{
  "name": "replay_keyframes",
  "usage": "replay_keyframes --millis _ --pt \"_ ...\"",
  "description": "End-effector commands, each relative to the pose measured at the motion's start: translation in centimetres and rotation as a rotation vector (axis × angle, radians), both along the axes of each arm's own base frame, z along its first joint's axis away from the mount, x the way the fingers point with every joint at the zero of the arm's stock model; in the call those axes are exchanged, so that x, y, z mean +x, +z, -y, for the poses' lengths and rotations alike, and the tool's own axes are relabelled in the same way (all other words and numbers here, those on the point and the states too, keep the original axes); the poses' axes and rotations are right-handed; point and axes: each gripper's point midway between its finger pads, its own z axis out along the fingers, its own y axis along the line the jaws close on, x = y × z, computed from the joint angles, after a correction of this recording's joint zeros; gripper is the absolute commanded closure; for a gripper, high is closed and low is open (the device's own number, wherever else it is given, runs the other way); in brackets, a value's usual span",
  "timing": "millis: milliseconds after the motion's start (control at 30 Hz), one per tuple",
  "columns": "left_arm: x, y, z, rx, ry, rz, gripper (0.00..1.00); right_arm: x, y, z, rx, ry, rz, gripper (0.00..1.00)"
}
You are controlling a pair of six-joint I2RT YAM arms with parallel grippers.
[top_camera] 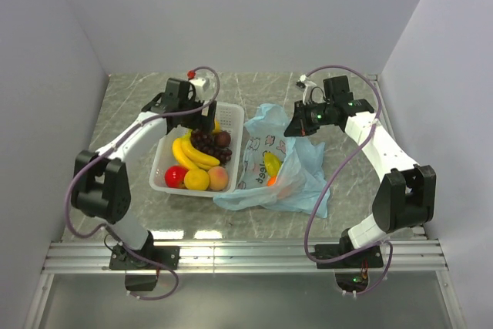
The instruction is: Place the fake fruits into the plastic bag and tie a complex knot
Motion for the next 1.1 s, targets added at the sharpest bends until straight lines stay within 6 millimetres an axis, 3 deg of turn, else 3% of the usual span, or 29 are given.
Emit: replay_keyframes --millis 0,67,100,267,400,533,667,733,767,867,967,1067 --pt "3.7 1.2 0.3 0.002 0.022 0.09 0.01 -0.2 0.2 0.1 -0.002 0.011 0.013 1.0" --pt "4.6 1.0 0.7 -0.003 0.028 0.094 0.01 -0.2 0.2 0.0 0.001 0.014 0.011 1.0" --pt "5.0 -0.3 0.8 0.004 0.034 0.065 0.01 -0.1 0.2 0.0 0.0 0.011 0.009 1.0" --pt "6.5 -2.5 0.8 0.021 0.073 0.032 0.01 0.0 0.0 0.0 0.005 0.012 0.005 1.0" --pt "6.6 -5.4 1.1 0.022 0.09 -0.043 0.01 0.0 -0.2 -0.1 0.001 0.016 -0.001 1.0" --pt "6.2 -6.7 1.1 0.02 0.098 -0.064 0.01 -0.1 -0.2 0.0 -0.005 0.02 0.0 1.0" --pt "6.1 -7.1 1.2 0.005 0.097 -0.082 0.13 -0.1 -0.4 -0.1 -0.002 0.022 -0.009 1.0" --pt "6.2 -5.6 1.7 -0.029 0.085 -0.057 0.21 -0.1 -0.3 0.0 -0.003 0.022 -0.008 1.0" --pt "6.3 -3.7 1.9 -0.054 0.088 -0.013 0.28 -0.1 -0.2 -0.1 -0.001 0.023 -0.007 1.0" --pt "6.1 -0.5 2.1 -0.095 0.071 0.05 0.4 -0.2 -0.2 0.0 -0.002 0.022 -0.005 1.0" --pt "5.4 4.4 1.8 -0.14 0.061 0.134 0.58 -0.1 -0.1 0.0 -0.001 0.02 -0.003 1.0" --pt "4.2 7.2 1.8 -0.179 0.037 0.168 0.6 -0.1 -0.1 -0.1 0.0 0.017 -0.006 1.0"
